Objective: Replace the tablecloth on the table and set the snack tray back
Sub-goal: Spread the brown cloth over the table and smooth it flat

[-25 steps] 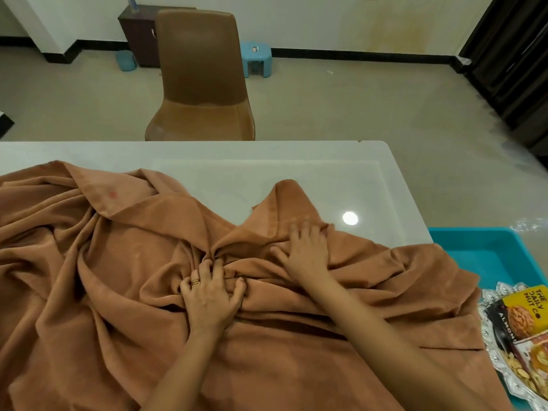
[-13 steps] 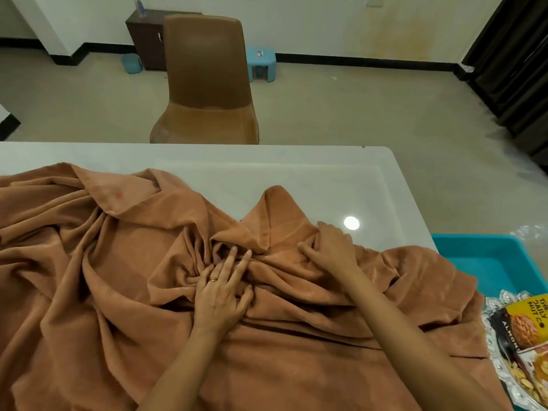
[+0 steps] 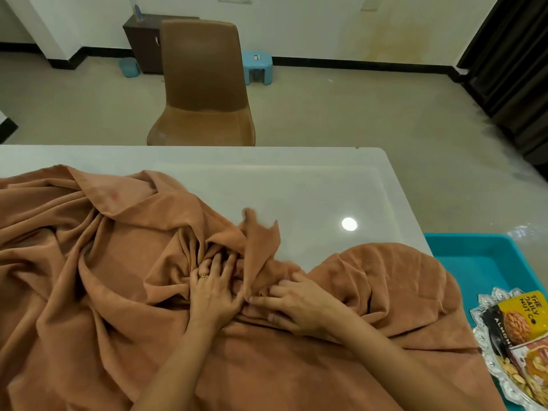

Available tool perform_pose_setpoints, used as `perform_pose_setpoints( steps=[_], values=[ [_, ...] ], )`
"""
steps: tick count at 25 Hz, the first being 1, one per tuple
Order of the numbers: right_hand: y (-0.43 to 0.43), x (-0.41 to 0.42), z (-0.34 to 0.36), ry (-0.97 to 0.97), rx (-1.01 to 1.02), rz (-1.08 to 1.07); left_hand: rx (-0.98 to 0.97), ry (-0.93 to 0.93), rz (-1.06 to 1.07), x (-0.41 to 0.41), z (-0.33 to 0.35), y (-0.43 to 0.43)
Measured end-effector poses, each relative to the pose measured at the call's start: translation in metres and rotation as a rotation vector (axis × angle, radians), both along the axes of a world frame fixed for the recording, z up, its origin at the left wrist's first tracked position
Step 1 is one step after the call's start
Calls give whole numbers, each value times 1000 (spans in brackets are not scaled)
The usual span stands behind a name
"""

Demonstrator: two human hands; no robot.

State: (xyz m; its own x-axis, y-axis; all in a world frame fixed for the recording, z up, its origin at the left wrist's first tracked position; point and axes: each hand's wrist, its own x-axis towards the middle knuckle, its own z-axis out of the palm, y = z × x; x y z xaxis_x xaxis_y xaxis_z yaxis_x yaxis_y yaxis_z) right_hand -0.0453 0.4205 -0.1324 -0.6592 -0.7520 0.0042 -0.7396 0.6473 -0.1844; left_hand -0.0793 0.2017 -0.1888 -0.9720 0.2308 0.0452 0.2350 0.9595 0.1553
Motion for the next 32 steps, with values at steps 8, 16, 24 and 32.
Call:
perform_pose_setpoints(
  steps=[8, 16, 24, 32],
  values=[
    [-1, -51, -8, -359, -132, -954, 66, 41, 31, 7, 1, 0],
    [55, -110, 9, -149, -555, -1080, 23, -30, 121, 7, 4, 6],
    [94, -96, -30, -14, -374, -1019, 32, 11, 75, -14, -6, -18],
    [54, -42, -45, 275, -177, -982, -7, -96, 47, -71, -2, -30]
  ],
)
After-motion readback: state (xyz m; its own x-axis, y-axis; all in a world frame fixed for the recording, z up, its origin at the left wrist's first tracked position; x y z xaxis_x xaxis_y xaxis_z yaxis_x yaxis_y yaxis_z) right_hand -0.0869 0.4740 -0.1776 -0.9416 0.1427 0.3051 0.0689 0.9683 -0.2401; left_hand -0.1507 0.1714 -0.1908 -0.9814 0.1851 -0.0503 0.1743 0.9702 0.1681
